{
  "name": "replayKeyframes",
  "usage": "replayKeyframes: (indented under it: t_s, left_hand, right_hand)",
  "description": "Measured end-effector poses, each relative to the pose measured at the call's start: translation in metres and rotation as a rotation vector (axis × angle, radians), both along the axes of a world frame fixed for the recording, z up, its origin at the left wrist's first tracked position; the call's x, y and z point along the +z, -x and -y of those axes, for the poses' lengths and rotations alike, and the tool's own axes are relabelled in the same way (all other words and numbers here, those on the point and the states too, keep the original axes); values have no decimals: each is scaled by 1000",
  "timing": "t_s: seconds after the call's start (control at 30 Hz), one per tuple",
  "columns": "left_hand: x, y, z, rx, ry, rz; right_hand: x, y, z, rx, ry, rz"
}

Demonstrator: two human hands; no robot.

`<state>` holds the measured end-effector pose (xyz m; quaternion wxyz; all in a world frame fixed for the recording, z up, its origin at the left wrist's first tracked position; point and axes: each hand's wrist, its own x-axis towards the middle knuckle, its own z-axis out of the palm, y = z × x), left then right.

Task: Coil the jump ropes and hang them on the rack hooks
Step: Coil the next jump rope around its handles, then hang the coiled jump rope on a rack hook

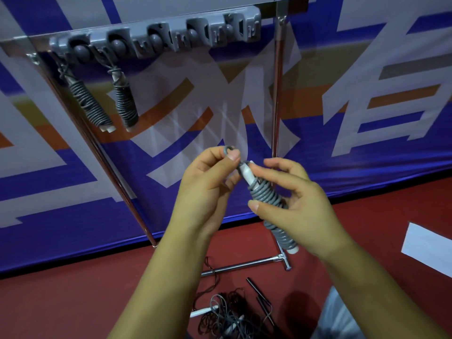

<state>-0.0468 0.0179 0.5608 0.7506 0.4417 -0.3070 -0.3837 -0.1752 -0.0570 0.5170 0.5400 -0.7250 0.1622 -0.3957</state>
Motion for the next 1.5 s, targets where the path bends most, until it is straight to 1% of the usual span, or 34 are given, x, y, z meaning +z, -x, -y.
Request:
replayKeyframes:
  t_s: [0.07,0.17,0.3,0.4,0.5,0.57,0.63,0.7,0.8,0.87,0.97,1.03,1.07,1.13,1.23,1.37,1.5]
  left_hand:
    - [5,2,0,19,53,15]
    - [7,-4,-1,-3,70,-18]
    - [7,-7,-4,28,89,-120]
    - [8,-13,-8,54,122,-183]
    - [18,-26,-12,48,160,-161]
    - [30,-37,-10,21,159,-74]
    - [47,-52,-4,24,63,126]
    - [66,-69,3,65,-70,323]
    - [92,-90,14,45,-178,451]
    - [101,-100,22,56,-232,511]
    - [107,-118,32,114,-288,554]
    - [113,-131,35,162,-283,515]
    - [116,-137,36,193,-278,483]
    - [124,-146,37,266,-270,461]
    - [136,-165,40,382,-224,506]
    - [148,-196,48,519,-176,543]
    - [148,-217,58,562,-175,494]
  right_hand:
    - [2,-1,0,4,20,29]
    - [7,-3,0,2,147,29]
    - [-1,-8,6,-104,356,-9]
    - [-7,-11,11,-109,398,-15]
    - [-6,-18,10,-126,477,7]
    - [1,-30,12,-158,534,22]
    - [14,-45,19,-122,474,-4]
    - [30,-62,27,-56,344,-80]
    - [50,-90,37,28,203,-192]
    - [61,-111,44,88,119,-193]
    - [82,-141,53,141,50,-78]
    - [96,-161,59,119,13,21]
    - [103,-171,61,92,11,39]
    - [116,-192,66,78,23,41]
    - [135,-223,73,80,63,68]
    - [159,-260,83,56,-4,100]
    - [165,-288,89,-15,39,50]
